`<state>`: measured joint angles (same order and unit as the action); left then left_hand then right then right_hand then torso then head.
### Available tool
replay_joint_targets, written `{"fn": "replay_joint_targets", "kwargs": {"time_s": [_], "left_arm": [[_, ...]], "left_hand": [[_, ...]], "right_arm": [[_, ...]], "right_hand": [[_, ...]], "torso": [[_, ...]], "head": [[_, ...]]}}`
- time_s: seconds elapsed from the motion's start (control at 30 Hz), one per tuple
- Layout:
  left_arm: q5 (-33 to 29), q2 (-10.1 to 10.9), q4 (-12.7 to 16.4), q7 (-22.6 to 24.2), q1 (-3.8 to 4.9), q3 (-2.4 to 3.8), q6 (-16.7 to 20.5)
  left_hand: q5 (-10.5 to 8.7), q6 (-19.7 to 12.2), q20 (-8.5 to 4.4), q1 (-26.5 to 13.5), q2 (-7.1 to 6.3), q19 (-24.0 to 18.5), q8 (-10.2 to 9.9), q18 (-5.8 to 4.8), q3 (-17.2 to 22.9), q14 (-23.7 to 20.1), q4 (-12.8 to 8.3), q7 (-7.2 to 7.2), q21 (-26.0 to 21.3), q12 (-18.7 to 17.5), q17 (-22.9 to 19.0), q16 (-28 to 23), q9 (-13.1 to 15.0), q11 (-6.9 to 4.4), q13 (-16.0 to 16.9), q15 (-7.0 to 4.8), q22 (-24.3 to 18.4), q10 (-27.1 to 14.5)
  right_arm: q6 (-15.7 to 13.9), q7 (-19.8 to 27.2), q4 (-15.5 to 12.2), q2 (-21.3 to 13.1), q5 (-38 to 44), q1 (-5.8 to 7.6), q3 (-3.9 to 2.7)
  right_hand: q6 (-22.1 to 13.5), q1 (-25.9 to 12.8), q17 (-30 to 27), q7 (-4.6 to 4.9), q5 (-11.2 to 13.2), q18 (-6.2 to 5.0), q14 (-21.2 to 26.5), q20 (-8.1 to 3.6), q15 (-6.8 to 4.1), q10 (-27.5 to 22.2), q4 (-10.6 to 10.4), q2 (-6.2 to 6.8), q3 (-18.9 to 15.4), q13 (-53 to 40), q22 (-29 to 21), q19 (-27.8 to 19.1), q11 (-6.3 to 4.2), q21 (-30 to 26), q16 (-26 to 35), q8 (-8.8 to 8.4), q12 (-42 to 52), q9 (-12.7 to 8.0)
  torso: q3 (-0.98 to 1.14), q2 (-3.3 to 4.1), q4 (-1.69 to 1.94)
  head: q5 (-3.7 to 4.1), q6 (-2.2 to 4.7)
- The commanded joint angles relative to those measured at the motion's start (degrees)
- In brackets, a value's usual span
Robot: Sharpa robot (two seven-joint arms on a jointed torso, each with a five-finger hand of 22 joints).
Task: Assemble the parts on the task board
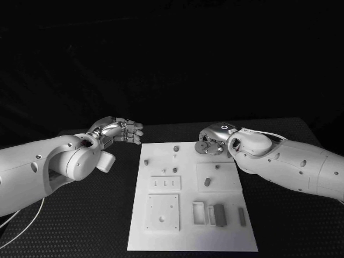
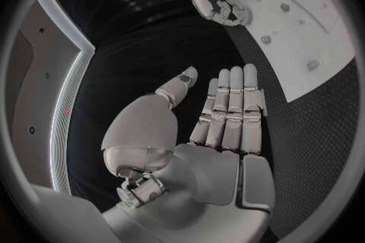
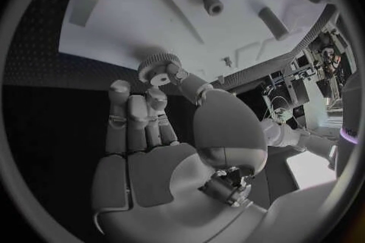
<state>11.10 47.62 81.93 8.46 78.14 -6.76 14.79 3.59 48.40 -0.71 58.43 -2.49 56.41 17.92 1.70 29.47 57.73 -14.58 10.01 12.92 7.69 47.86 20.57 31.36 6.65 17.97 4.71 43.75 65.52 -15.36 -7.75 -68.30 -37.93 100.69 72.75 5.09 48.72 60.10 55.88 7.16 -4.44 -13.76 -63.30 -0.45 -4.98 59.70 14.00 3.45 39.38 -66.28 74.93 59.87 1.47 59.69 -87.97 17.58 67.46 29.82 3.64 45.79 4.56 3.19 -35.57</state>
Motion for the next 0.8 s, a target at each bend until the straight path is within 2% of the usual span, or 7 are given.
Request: {"fn": "replay_joint_targets", "kwargs": {"time_s": [0.03, 0.27, 0.43, 0.7, 0.8], "left_arm": [[0.15, -0.01, 0.28, 0.43, 0.05, 0.04, -0.46], [0.15, 0.05, 0.38, 0.44, 0.05, 0.04, -0.38], [0.15, 0.10, 0.50, 0.44, 0.05, 0.04, -0.40], [0.15, -0.10, 0.38, 0.45, 0.05, 0.04, -0.46], [0.15, -0.18, 0.30, 0.47, 0.05, 0.04, -0.46]], "left_hand": [[-0.25, -0.18, -0.22, 0.05, -0.12, -0.09, -0.37, 1.08, -0.02, 0.14, 0.32, 0.31, -0.36, -0.35, 0.06, -0.24, 0.06, 0.19, 0.09, 0.08, 0.05, -0.17], [-0.25, -0.19, -0.22, 0.06, -0.12, -0.09, -0.38, 1.07, -0.02, 0.15, 0.31, 0.31, -0.37, -0.37, 0.09, -0.27, 0.07, 0.19, 0.12, 0.08, 0.06, -0.17], [-0.25, -0.19, -0.21, 0.07, -0.12, -0.09, -0.38, 1.07, -0.01, 0.15, 0.30, 0.31, -0.38, -0.39, 0.12, -0.30, 0.08, 0.19, 0.14, 0.09, 0.07, -0.17], [-0.25, -0.19, -0.21, 0.08, -0.12, -0.09, -0.39, 1.07, -0.01, 0.17, 0.29, 0.31, -0.40, -0.42, 0.17, -0.34, 0.09, 0.19, 0.18, 0.09, 0.09, -0.16], [-0.25, -0.19, -0.21, 0.08, -0.12, -0.09, -0.40, 1.07, -0.01, 0.17, 0.29, 0.31, -0.40, -0.43, 0.18, -0.36, 0.09, 0.19, 0.20, 0.09, 0.10, -0.16]], "right_arm": [[-3.07, -3.63, -1.79, -0.30, 4.51, 0.38, -0.16], [-3.74, -4.88, -6.14, -0.19, 6.98, 0.58, -0.21], [-3.70, -5.10, -7.08, 1.44, 9.06, 0.57, -0.07], [-3.98, -5.14, -6.06, 4.86, 10.62, 0.13, 1.42], [-3.92, -5.20, -5.76, 5.95, 10.88, -0.18, 1.80]], "right_hand": [[8.14, -0.09, -0.09, -0.57, -0.13, -1.24, -0.52, 0.02, -0.20, -0.60, -0.10, 0.75, 0.47, 0.10, 0.70, 0.39, -1.06, 0.36, -0.39, 0.51, 0.30, 0.39], [8.37, -0.07, -0.17, -0.65, -0.13, -1.24, -1.01, -0.15, -0.30, -0.24, -0.50, 1.52, 0.67, 0.48, 0.60, 0.73, -1.16, 0.31, -0.40, 0.50, 0.24, 0.40], [8.42, -0.06, -0.33, -0.68, -0.12, -1.24, -1.06, -0.20, -0.33, -0.14, -0.61, 1.73, 0.71, 0.60, 0.57, 0.83, -1.19, 0.29, -0.40, 0.48, 0.22, 0.39], [8.42, 0.06, -0.75, -0.69, -0.13, -1.24, -0.96, -0.28, -0.36, -0.04, -0.65, 2.10, 0.81, 0.77, 0.54, 0.91, -1.21, 0.24, -0.34, 0.41, 0.17, 0.37], [8.42, 0.11, -0.80, -0.69, -0.12, -1.24, -0.98, -0.30, -0.37, -0.01, -0.64, 2.17, 0.83, 0.82, 0.53, 0.94, -1.22, 0.23, -0.33, 0.39, 0.16, 0.37]], "torso": [[-0.01, -0.03, -0.02], [0.02, -0.07, 0.01], [0.04, 0.01, 0.05], [-0.03, 0.00, 0.26], [-0.05, 0.00, 0.29]], "head": [[-0.03, 0.21], [-0.20, 0.41], [-0.41, 0.49], [-0.37, 0.46], [-0.41, 0.39]]}}
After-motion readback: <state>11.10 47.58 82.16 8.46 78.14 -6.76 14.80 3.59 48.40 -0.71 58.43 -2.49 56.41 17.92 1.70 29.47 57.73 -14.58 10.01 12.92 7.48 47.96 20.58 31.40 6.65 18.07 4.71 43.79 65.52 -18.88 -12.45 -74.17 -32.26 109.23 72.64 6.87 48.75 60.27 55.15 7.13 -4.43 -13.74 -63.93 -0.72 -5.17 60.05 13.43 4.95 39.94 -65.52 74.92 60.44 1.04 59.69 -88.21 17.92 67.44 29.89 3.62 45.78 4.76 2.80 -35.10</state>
